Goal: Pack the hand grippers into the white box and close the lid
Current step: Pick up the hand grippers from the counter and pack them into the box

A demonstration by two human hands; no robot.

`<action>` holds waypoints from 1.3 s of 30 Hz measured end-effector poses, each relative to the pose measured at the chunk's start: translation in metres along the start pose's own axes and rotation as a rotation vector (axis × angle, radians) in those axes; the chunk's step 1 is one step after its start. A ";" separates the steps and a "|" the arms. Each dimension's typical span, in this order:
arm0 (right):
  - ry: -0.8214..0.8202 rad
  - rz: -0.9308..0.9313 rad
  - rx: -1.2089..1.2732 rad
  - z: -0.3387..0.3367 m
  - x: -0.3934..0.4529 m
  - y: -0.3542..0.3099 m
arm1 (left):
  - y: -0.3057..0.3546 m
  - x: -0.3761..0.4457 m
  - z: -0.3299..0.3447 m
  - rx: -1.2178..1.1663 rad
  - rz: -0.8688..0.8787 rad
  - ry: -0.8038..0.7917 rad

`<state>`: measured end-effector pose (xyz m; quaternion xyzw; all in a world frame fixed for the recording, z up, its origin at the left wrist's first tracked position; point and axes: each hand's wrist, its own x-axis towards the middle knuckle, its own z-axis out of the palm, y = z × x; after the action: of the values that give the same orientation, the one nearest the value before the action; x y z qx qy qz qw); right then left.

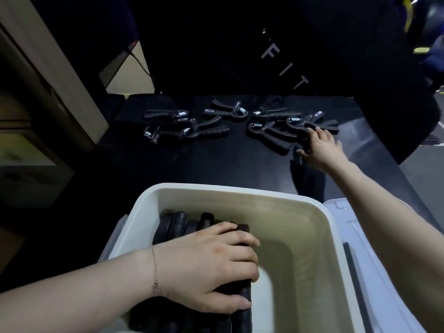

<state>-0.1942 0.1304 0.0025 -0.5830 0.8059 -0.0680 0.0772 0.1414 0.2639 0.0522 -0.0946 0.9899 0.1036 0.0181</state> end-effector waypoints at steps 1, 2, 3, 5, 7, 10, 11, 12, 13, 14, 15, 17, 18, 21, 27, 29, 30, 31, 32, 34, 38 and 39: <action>-0.016 0.018 0.004 0.004 0.006 -0.001 | 0.000 0.000 0.000 -0.008 0.000 -0.003; -0.031 0.039 0.006 0.008 0.013 -0.001 | 0.000 0.000 0.000 -0.014 0.002 -0.006; -0.037 0.056 0.003 0.011 0.018 -0.001 | 0.000 0.000 0.000 -0.019 0.003 -0.008; -0.010 0.064 -0.008 0.015 0.027 -0.002 | -0.001 0.001 0.001 -0.031 -0.002 -0.008; 0.078 0.052 -0.021 0.017 0.032 -0.002 | -0.002 0.001 0.002 -0.041 -0.006 -0.010; 0.243 0.010 -0.103 0.022 0.036 -0.001 | -0.001 0.001 0.004 -0.041 -0.009 -0.008; 0.277 0.005 -0.112 0.023 0.036 -0.001 | -0.001 0.001 0.004 -0.041 -0.010 -0.006; 0.299 -0.001 -0.106 0.023 0.035 -0.002 | 0.000 0.001 0.004 -0.042 -0.009 -0.003; 0.310 -0.007 -0.085 0.023 0.033 -0.004 | 0.000 0.001 0.003 -0.045 -0.007 0.001; 0.312 -0.008 -0.058 0.022 0.032 -0.005 | 0.001 0.001 0.003 -0.050 -0.005 0.005; 0.308 -0.005 -0.034 0.022 0.030 -0.006 | 0.000 0.002 0.002 -0.056 -0.006 0.006; 0.294 -0.009 -0.003 0.022 0.027 -0.005 | 0.000 0.003 0.001 -0.056 -0.009 0.003; 0.289 -0.012 0.013 0.021 0.024 -0.005 | 0.001 0.004 0.001 -0.052 -0.010 -0.001; 0.255 0.009 0.088 0.012 0.011 -0.003 | 0.002 0.004 0.001 -0.062 -0.015 -0.018; 0.446 -0.075 0.276 -0.030 -0.032 -0.013 | 0.004 0.004 0.002 -0.075 -0.024 -0.001; 0.507 -0.161 0.343 -0.044 -0.050 -0.019 | 0.005 0.002 0.002 -0.072 -0.031 0.009; 0.535 -0.214 0.381 -0.052 -0.063 -0.023 | 0.006 0.002 0.001 -0.073 -0.032 0.022; 0.567 -0.262 0.412 -0.059 -0.076 -0.029 | 0.008 0.001 0.000 -0.072 -0.032 0.035; 0.601 -0.311 0.436 -0.067 -0.091 -0.034 | 0.011 0.001 -0.001 -0.061 -0.026 0.043; 0.645 -0.409 0.504 -0.080 -0.122 -0.046 | 0.019 0.001 -0.001 0.008 0.008 0.063; 0.606 -0.479 0.761 -0.100 -0.185 -0.066 | 0.030 -0.005 0.001 0.126 0.002 0.058; 0.567 -0.488 0.843 -0.104 -0.201 -0.071 | 0.029 -0.009 0.002 0.117 -0.030 0.042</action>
<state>-0.0876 0.3010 0.1280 -0.6303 0.5399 -0.5539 0.0659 0.1449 0.2934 0.0567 -0.1105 0.9929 0.0434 0.0044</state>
